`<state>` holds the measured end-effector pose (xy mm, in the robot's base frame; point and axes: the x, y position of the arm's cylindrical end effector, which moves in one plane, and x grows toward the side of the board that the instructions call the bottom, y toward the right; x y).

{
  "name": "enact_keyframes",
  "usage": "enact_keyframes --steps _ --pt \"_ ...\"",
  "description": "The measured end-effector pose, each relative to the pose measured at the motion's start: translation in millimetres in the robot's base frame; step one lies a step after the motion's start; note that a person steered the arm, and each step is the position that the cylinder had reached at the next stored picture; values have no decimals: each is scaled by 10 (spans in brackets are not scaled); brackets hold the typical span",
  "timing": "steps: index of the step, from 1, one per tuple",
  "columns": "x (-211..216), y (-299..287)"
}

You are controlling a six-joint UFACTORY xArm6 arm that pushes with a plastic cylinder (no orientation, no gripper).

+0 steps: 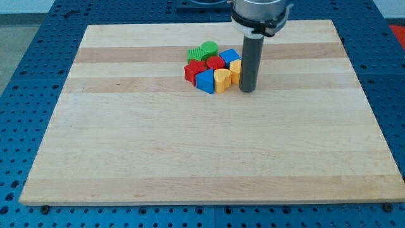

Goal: Point at the blue cube

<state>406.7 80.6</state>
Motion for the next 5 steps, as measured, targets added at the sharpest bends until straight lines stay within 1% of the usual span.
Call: enact_keyframes --steps 1,2,3,4,5 --pt "-30 507" --pt "-395 746" --pt "-733 398" --pt "-938 -52" --pt "-934 -125"
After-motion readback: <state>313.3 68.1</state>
